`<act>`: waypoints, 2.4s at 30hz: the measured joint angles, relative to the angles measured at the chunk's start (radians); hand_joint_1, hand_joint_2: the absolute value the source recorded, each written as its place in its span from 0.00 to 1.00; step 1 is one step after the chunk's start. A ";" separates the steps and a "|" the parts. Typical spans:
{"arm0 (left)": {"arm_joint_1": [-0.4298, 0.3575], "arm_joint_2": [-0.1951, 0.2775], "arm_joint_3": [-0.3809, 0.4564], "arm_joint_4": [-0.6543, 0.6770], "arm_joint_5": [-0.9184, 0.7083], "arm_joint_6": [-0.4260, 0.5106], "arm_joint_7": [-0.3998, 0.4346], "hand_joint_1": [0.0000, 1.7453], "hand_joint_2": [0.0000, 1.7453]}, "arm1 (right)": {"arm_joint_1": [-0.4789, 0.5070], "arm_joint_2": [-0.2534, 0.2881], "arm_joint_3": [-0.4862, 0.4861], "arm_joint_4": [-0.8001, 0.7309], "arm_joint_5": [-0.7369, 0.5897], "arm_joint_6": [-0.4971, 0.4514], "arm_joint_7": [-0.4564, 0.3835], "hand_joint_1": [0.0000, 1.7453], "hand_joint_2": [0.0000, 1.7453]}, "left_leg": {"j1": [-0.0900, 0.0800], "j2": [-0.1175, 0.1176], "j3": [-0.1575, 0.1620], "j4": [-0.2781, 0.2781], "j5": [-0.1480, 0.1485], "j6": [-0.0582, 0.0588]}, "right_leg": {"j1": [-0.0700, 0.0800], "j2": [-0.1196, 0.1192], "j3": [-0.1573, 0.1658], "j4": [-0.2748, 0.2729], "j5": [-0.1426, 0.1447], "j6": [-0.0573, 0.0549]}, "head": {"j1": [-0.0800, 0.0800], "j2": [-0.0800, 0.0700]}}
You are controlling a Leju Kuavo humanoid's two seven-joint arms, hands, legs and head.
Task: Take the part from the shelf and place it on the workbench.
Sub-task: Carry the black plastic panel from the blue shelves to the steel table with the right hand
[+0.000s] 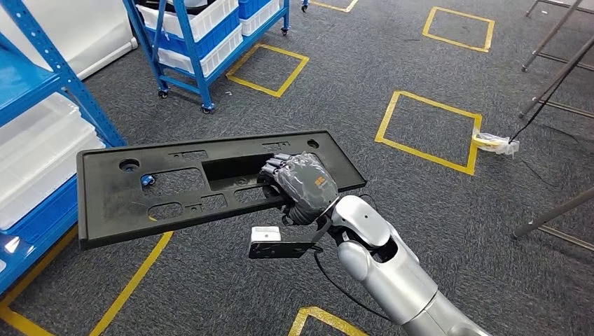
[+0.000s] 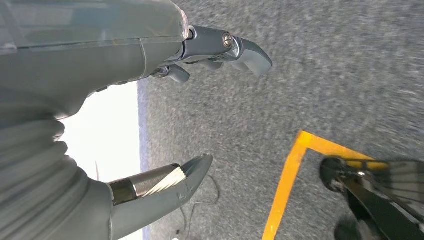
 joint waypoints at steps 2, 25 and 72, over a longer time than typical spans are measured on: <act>0.000 -0.001 0.000 0.001 0.000 0.000 -0.001 0.00 1.00 | 0.000 -0.001 0.000 -0.001 0.000 0.000 0.000 1.00 1.00 | -0.001 0.003 0.001 0.000 -0.001 -0.002 | 0.005 -0.014 0.007 -0.014 -0.003 -0.003 | 0.000 0.000; -0.007 -0.014 0.061 0.018 -0.058 -0.021 -0.034 0.00 1.00 | 0.020 -0.036 -0.002 -0.028 0.036 -0.007 0.016 1.00 1.00 | 0.003 -0.067 -0.021 0.014 0.002 0.009 | -0.021 0.075 -0.146 0.266 -0.110 0.027 | 0.006 0.000; -0.028 -0.025 0.123 0.016 -0.146 -0.026 -0.081 0.00 1.00 | 0.012 -0.059 -0.005 -0.040 0.077 0.000 0.047 1.00 1.00 | 0.004 -0.082 -0.141 0.271 -0.109 -0.027 | -0.004 0.121 0.025 -0.033 0.008 -0.047 | 0.005 0.000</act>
